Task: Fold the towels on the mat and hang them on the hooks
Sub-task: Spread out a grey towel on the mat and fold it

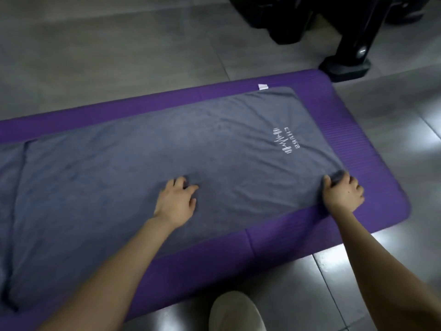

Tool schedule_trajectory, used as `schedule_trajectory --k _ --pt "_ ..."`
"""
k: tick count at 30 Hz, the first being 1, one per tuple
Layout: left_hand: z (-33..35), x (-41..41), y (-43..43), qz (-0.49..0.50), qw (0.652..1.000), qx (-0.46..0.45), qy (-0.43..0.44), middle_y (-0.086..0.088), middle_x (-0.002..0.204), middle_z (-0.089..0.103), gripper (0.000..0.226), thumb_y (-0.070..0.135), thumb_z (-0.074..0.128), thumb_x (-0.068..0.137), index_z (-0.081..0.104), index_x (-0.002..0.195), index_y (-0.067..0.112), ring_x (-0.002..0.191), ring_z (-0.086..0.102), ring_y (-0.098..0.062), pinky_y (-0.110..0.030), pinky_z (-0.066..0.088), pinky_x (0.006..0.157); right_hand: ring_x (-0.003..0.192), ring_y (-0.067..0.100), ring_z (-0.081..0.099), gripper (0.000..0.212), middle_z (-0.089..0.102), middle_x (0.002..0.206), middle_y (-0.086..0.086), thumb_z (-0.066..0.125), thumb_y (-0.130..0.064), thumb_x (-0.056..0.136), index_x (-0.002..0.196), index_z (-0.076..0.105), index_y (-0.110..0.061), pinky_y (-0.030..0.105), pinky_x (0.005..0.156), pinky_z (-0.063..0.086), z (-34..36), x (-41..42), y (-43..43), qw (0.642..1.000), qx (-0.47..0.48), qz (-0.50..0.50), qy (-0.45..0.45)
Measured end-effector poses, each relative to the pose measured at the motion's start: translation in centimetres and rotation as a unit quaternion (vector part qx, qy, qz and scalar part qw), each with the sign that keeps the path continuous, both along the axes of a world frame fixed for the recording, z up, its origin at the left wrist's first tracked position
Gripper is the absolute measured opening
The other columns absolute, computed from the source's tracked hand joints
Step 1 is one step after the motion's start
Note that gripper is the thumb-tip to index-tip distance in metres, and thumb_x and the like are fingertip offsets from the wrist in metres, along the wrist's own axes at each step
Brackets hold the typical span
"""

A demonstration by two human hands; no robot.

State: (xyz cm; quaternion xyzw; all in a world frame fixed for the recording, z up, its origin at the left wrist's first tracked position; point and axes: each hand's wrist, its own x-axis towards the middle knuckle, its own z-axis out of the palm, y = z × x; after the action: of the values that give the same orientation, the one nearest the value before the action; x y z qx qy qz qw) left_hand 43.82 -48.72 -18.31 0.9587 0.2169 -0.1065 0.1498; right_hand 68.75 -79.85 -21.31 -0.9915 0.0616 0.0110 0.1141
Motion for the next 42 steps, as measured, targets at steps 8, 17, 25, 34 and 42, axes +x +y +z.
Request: schedule_trajectory --k 8,17,25,34,42 --pt "1.2 0.4 0.6 0.034 0.998 -0.041 -0.018 -0.010 0.126 0.050 0.038 0.025 0.052 0.091 0.055 0.128 0.018 0.118 0.043 -0.029 -0.031 0.031 0.103 0.124 0.036 0.040 0.044 0.052 0.130 0.021 0.053 -0.030 0.091 0.131 0.048 -0.011 0.044 0.100 0.028 0.7 2.8 -1.4 0.993 0.041 -0.109 -0.009" --pt "5.3 0.2 3.4 0.091 0.976 -0.195 -0.018 -0.010 0.114 0.063 0.024 0.009 0.059 0.088 0.064 0.112 0.009 0.102 0.058 -0.020 -0.022 0.039 0.090 0.068 0.010 0.051 0.031 0.056 0.077 0.001 0.058 -0.010 0.091 0.120 0.054 -0.001 0.018 0.066 0.046 6.5 -1.7 5.8 0.848 0.529 -0.037 0.013" --pt "12.3 -3.1 6.9 0.300 0.861 -0.407 0.061 -0.005 0.083 0.058 0.011 0.015 0.049 0.095 0.058 0.088 0.018 0.071 0.056 -0.015 -0.027 0.051 0.061 0.072 0.008 0.054 0.018 0.060 0.078 0.000 0.054 -0.004 0.092 0.101 0.063 -0.017 0.018 0.060 0.047 13.2 -17.7 20.7 0.709 0.622 0.179 0.280" --pt "11.7 -12.0 13.2 0.456 0.799 -0.390 -0.038 -0.007 0.081 0.055 0.014 0.016 0.048 0.095 0.054 0.083 0.016 0.067 0.051 -0.018 -0.030 0.046 0.063 0.083 0.013 0.061 0.022 0.069 0.096 0.005 0.058 -0.011 0.088 0.109 0.067 -0.011 0.035 0.089 0.051 8.4 -22.9 24.1 0.815 0.242 0.404 0.338" --pt "5.9 -10.7 12.8 0.478 0.779 -0.396 -0.085 -0.004 0.071 0.052 0.022 0.018 0.048 0.095 0.052 0.074 0.018 0.059 0.048 -0.014 -0.025 0.044 0.058 0.098 0.027 0.063 0.020 0.070 0.102 0.009 0.055 -0.025 0.091 0.099 0.069 -0.013 0.035 0.085 0.047 8.8 -14.9 32.8 0.894 0.209 0.376 0.122"
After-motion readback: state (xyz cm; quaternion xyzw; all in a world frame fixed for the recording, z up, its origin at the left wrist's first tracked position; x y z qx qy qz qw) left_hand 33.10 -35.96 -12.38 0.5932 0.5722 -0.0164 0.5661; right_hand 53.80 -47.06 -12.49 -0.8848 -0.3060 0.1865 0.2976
